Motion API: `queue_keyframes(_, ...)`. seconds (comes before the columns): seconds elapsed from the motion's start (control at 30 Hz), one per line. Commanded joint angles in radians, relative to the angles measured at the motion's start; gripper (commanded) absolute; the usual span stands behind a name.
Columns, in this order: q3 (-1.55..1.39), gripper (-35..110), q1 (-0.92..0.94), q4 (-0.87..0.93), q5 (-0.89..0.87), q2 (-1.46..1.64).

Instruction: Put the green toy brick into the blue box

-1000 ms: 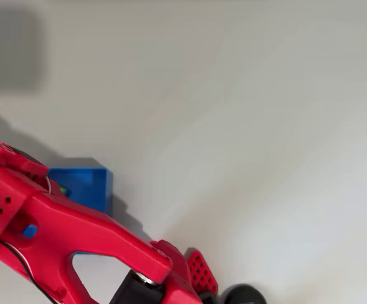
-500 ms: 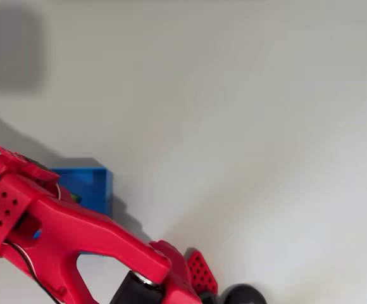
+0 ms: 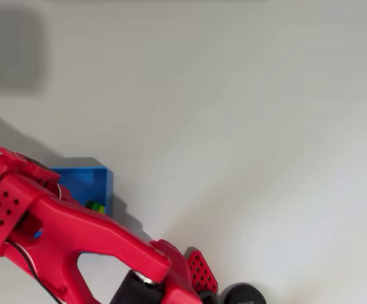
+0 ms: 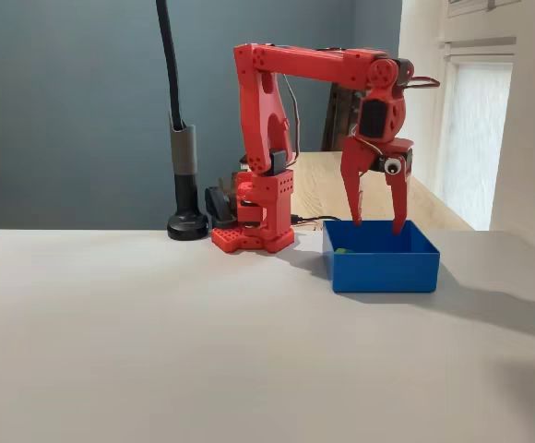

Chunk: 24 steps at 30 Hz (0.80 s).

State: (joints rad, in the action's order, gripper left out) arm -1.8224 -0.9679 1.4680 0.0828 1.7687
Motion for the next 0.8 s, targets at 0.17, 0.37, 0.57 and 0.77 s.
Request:
queue_keyframes(0.17,0.138,0,-0.018,0.127,-0.025,0.074)
queue_keyframes(0.37,0.216,0,0.058,0.190,-0.049,0.080)
queue_keyframes(0.57,0.322,0,0.258,0.196,-0.008,0.083)
queue_keyframes(0.77,0.397,0,0.505,0.195,0.011,0.086)
